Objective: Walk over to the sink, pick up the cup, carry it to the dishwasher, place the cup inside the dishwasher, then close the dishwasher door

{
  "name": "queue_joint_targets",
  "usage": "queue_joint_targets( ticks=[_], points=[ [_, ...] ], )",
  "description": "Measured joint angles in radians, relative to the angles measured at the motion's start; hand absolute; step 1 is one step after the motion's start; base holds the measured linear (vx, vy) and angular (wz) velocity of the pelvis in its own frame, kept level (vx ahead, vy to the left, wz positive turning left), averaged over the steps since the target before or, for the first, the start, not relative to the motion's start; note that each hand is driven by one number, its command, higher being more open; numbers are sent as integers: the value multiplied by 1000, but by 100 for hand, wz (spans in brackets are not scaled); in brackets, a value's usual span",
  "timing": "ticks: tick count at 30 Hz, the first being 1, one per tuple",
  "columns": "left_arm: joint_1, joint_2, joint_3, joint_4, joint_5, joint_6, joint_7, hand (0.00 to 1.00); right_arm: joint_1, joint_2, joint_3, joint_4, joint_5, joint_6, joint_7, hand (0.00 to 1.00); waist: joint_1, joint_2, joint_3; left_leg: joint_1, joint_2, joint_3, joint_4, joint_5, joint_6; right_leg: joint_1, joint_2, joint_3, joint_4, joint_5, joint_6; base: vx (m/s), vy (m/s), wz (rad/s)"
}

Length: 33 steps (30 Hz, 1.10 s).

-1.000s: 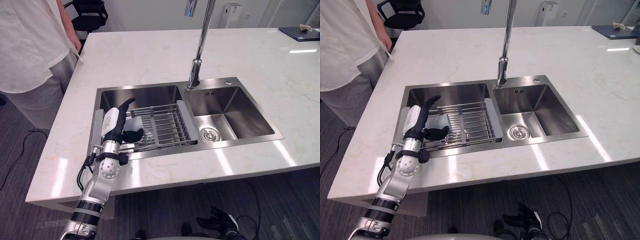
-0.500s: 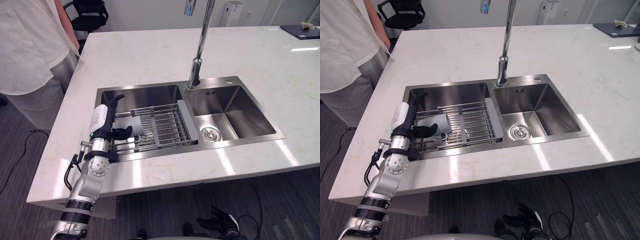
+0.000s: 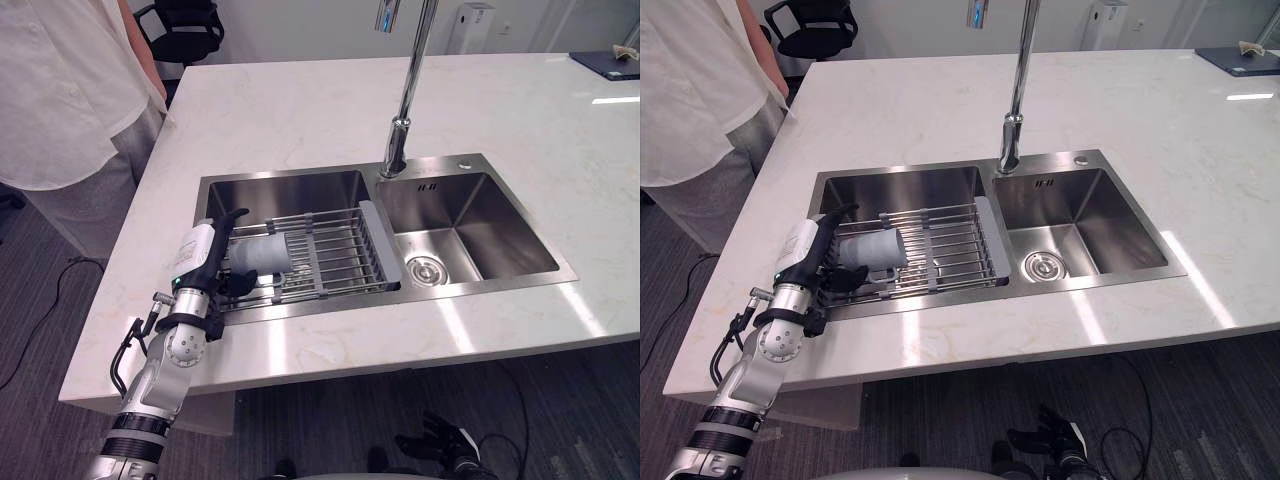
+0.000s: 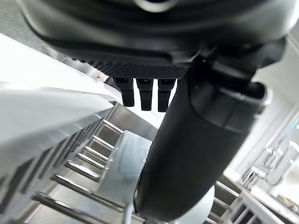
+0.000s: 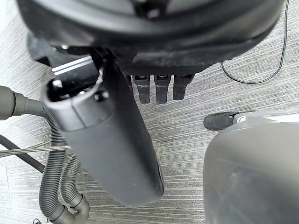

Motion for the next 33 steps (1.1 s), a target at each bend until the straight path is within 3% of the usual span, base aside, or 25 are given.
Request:
queue_joint_targets(
  ticks=[16, 32, 33],
  points=[
    [-25, 35, -90, 53, 64, -16, -37, 90, 0, -5, 20, 0, -8, 0, 1, 90, -4, 0, 0, -1, 0, 3, -2, 0, 0, -6, 0, 3, 2, 0, 0, 0, 0, 0],
    [-187, 37, -159, 208, 57, -9, -59, 90, -9, -12, 18, 0, -6, 0, 12, 90, -3, 12, 11, -25, -1, 13, -2, 7, 1, -47, -1, 12, 28, -1, 1, -23, -6, -1],
    [-205, 37, -159, 214, 57, -3, -60, 30, -12, -12, 17, -2, -4, 0, 12, 90, -3, 11, 26, -25, -1, 15, -2, 7, -5, -48, -1, 14, 29, -1, 0, -76, -6, -1]
  ],
)
